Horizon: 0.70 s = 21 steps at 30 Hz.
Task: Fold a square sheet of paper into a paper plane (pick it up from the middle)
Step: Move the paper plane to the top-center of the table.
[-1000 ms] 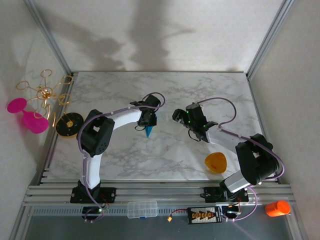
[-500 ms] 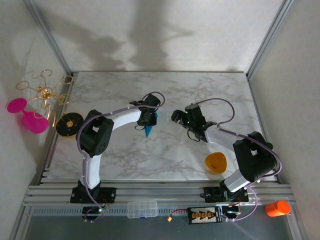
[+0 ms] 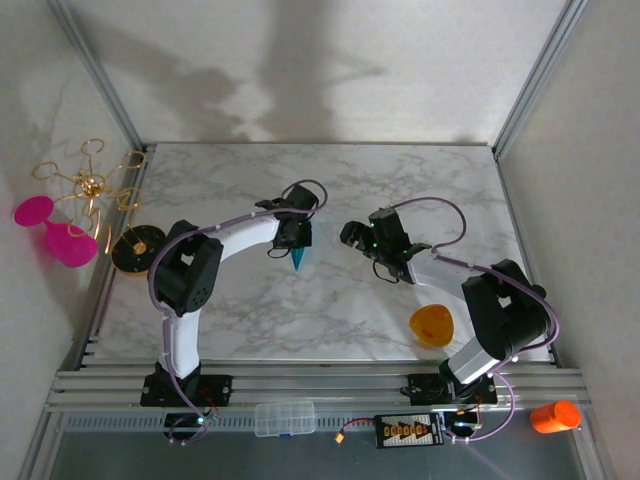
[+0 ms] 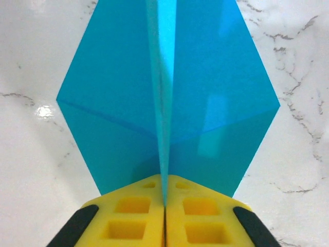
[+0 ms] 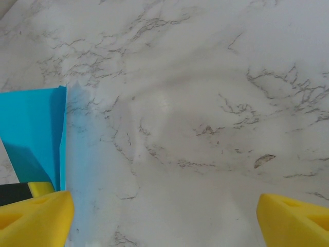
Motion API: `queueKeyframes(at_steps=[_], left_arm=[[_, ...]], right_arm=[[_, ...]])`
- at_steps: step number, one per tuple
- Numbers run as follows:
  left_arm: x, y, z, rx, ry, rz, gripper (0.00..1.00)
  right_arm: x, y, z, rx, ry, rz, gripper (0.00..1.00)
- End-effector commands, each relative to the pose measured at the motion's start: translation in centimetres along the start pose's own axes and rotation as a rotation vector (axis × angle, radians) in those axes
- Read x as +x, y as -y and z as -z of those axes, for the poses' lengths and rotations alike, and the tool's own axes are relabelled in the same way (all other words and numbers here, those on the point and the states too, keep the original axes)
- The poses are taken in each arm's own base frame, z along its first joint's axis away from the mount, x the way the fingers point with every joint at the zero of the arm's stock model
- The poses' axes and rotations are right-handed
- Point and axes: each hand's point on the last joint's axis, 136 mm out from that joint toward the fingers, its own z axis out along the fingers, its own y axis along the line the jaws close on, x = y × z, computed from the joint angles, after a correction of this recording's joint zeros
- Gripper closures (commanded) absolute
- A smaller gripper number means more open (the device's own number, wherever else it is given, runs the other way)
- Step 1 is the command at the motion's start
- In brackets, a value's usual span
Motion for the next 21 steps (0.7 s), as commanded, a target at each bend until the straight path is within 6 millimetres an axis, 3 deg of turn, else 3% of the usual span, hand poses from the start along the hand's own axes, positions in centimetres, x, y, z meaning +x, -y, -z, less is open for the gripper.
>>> queueKeyframes(at_steps=[1,9,21], left_arm=[[-1.1,-0.7,1.4,-0.011,0.039,0.017,0.94],[-2.4,-1.6,0.0,-0.014,0.052,0.033,0.94],[-2.5,-2.1,-1.9,-0.045,0.027,0.032,0.84]], right_arm=[[-0.4,-0.6,-0.2,-0.02,0.006,-0.01,0.08],[-0.4,-0.7,-0.4,-0.024,-0.001,-0.011,0.08],[-0.2,-1.0,-0.8,-0.033,-0.017,-0.011,0.09]])
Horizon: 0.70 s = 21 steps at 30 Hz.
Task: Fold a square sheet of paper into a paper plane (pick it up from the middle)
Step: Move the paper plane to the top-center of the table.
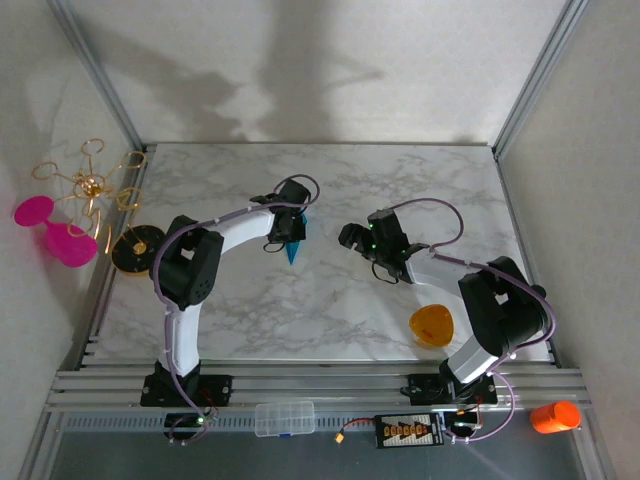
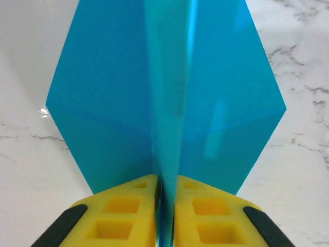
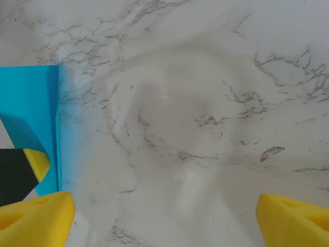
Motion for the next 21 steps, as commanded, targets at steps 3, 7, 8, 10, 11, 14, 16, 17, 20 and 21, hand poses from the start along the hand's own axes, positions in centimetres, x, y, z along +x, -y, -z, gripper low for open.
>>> queueKeyframes(at_steps=[3,7,8,10,11,14,16,17,20,21], left_arm=[[-0.6,-0.3,-0.5,-0.03,0.009,-0.014,0.84],[-0.5,-0.2,-0.7,-0.028,0.008,-0.012,0.84],[-0.5,-0.2,-0.8,-0.028,0.006,-0.014,0.84],[-0.3,-0.3,-1.1,-0.034,0.0,-0.016,0.84],[-0.3,-0.3,-1.3,-0.035,-0.002,-0.017,0.84],[-0.1,-0.4,-1.7,-0.04,-0.008,-0.019,0.86],[-0.4,-0.5,-1.7,-0.045,-0.003,-0.018,0.88],[-0.5,-0.4,-1.6,-0.046,0.002,-0.019,0.89],[-1.6,-0.1,-1.2,-0.045,0.031,-0.023,0.89],[-2.1,0.0,-1.0,-0.043,0.044,-0.025,0.89]], right_arm=[[-1.0,-1.1,-0.2,-0.029,0.016,-0.01,0.08],[-1.0,-1.2,-0.3,-0.03,0.014,-0.01,0.08],[-1.0,-1.2,-0.3,-0.03,0.014,-0.009,0.09],[-0.9,-1.2,-0.3,-0.03,0.012,-0.011,0.08],[-0.9,-1.1,-0.3,-0.028,0.011,-0.011,0.09],[-1.0,-1.1,-0.2,-0.026,0.015,-0.01,0.08],[-1.0,-1.1,-0.2,-0.022,0.017,-0.007,0.09],[-1.2,-1.0,-0.1,-0.018,0.022,-0.005,0.08],[-1.8,-1.1,0.2,-0.007,0.044,0.011,0.08],[-2.1,-1.0,0.3,0.002,0.053,0.018,0.08]])
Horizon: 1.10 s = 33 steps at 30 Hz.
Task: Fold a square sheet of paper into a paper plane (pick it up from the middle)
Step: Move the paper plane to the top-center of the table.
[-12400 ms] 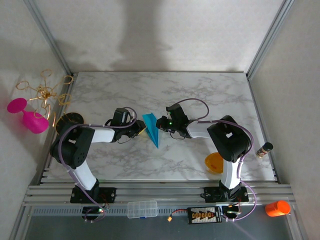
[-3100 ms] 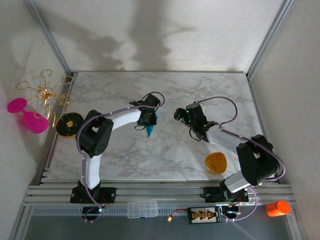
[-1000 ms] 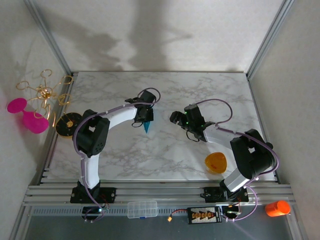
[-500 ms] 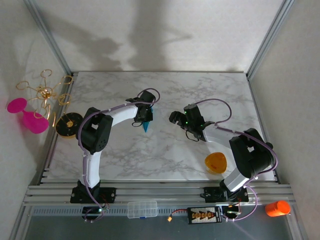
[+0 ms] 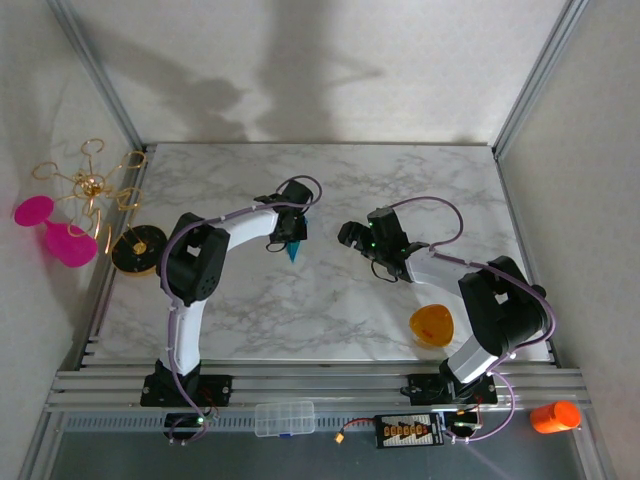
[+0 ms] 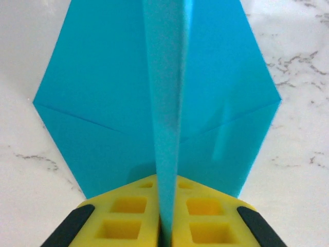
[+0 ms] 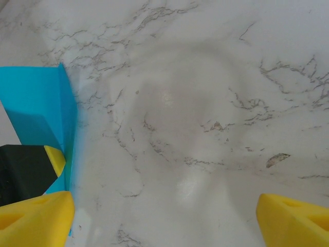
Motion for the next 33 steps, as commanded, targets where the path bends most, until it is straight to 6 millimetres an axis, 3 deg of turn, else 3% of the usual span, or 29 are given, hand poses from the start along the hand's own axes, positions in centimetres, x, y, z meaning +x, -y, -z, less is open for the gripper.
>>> queueKeyframes(at_steps=[1,7,13,22,28,33], left_arm=[[-2.1,0.1,0.3,-0.021,0.052,-0.022,0.89],[-5.1,1.9,0.0,0.015,0.103,-0.044,0.89],[-7.0,3.2,-1.7,0.015,0.118,-0.038,0.89],[-7.2,3.0,-3.5,-0.023,0.107,-0.005,0.85],[-6.8,3.0,-4.2,-0.03,0.098,-0.006,0.76],[-6.7,2.9,-4.8,-0.038,0.094,-0.004,0.74]], right_arm=[[-1.8,-0.7,0.4,0.014,0.05,0.03,0.07],[-3.6,-0.1,1.4,0.058,0.123,0.086,0.01],[-4.4,0.8,2.2,0.073,0.156,0.077,0.01],[-4.0,0.9,2.2,0.056,0.138,0.054,0.01],[-3.6,1.1,1.8,0.061,0.121,0.045,0.01],[-3.5,0.9,1.7,0.053,0.113,0.042,0.01]])
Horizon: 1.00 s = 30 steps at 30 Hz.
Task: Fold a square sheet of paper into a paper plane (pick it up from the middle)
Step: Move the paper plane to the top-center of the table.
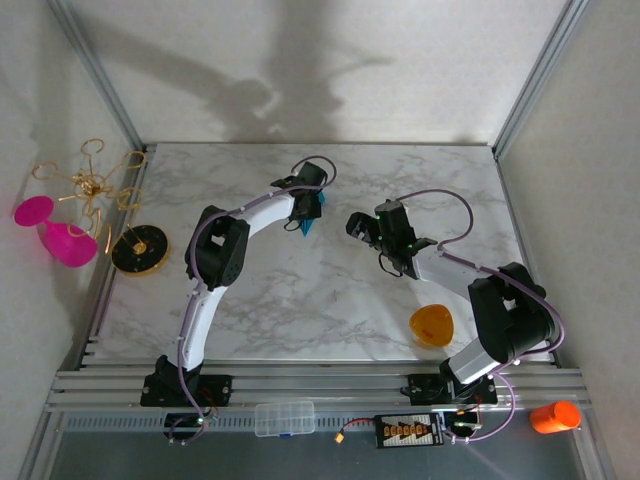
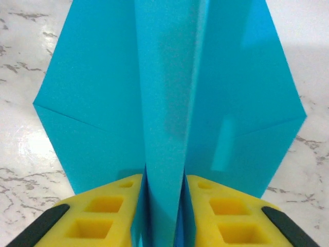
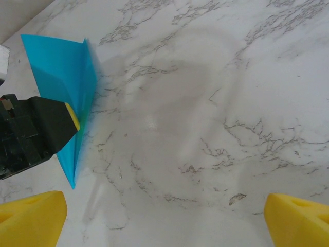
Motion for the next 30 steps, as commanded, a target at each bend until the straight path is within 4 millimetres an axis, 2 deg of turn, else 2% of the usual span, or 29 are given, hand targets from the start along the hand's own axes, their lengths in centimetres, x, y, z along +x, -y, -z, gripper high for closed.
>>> queueKeyframes(at_steps=[1,14,24,30], left_arm=[[0.8,-1.3,-1.5,-0.055,-0.028,0.013,0.73],[2.4,-2.0,-4.1,-0.101,-0.063,-0.001,0.69],[3.7,-2.2,-5.2,-0.108,-0.103,-0.053,0.63],[3.4,-2.0,-5.1,-0.105,-0.101,-0.045,0.65]], right_arm=[[0.1,0.1,0.1,-0.006,-0.008,-0.009,0.01],[0.2,-0.1,-0.3,-0.005,-0.019,-0.008,0.01],[0.3,0.0,-0.4,0.0,-0.022,-0.009,0.01],[0.3,-0.1,-0.4,-0.003,-0.025,-0.012,0.01]])
